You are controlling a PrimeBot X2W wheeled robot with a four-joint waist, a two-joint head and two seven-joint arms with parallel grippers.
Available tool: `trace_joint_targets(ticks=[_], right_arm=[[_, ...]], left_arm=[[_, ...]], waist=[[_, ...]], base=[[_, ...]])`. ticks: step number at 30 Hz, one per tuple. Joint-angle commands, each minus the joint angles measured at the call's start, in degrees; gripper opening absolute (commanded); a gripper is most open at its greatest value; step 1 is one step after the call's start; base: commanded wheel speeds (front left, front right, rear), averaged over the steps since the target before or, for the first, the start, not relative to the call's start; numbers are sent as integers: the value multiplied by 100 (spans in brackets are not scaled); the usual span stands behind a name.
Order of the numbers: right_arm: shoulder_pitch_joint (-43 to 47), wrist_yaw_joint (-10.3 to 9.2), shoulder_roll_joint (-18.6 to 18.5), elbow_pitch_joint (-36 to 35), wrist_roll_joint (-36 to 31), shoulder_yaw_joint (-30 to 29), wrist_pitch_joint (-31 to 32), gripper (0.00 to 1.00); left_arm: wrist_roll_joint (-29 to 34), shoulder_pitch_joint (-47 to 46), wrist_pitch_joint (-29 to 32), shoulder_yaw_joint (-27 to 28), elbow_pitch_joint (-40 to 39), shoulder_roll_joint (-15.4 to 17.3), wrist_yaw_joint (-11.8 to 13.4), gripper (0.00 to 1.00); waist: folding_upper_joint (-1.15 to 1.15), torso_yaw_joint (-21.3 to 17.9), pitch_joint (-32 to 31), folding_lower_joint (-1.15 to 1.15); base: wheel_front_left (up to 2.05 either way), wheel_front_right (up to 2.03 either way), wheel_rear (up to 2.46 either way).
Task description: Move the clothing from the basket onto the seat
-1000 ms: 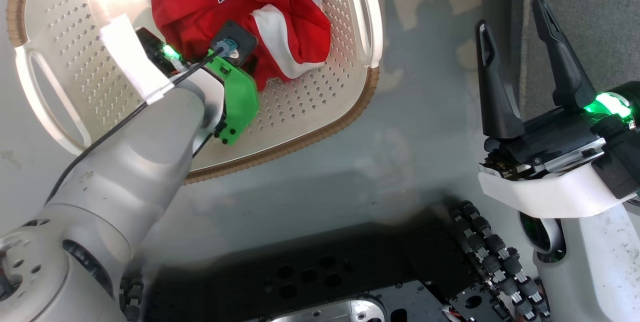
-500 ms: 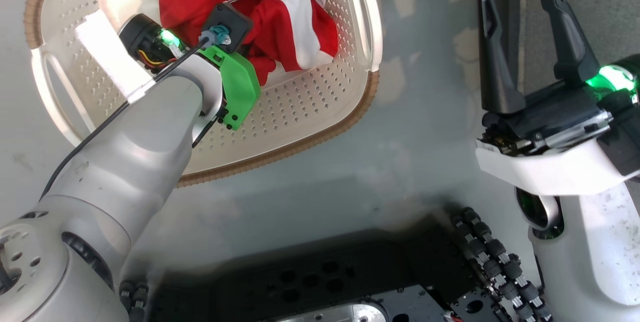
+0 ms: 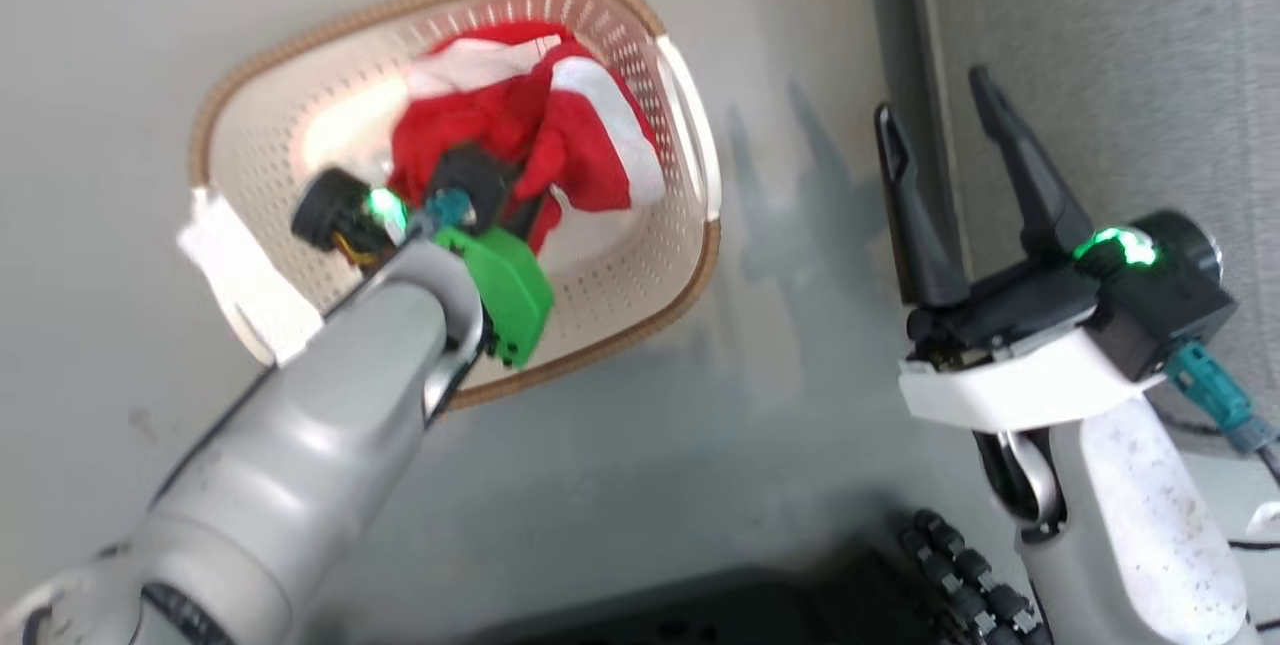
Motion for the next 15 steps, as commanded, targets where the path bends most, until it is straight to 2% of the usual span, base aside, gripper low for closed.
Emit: trace_joint_targets(ticks=[1,8,15], right_arm=[[190,-6,-1,74,57,-8,-3,100],[789,-6,5,515,105,100,-3,100],[1420,-6,-32,1017,153,246,-3,100]], left_arm=[[117,341,-15,124,-191,105,89,0],[713,1430,-16,1172,-1509,343,501,0],[1214,2484,-10,2064,-2512,376,636,0]], waist=[[0,108,-1408,0],[0,168,-2576,0],[0,172,-3797,0]], base=[[0,0,0],[0,0,0],[0,0,0]])
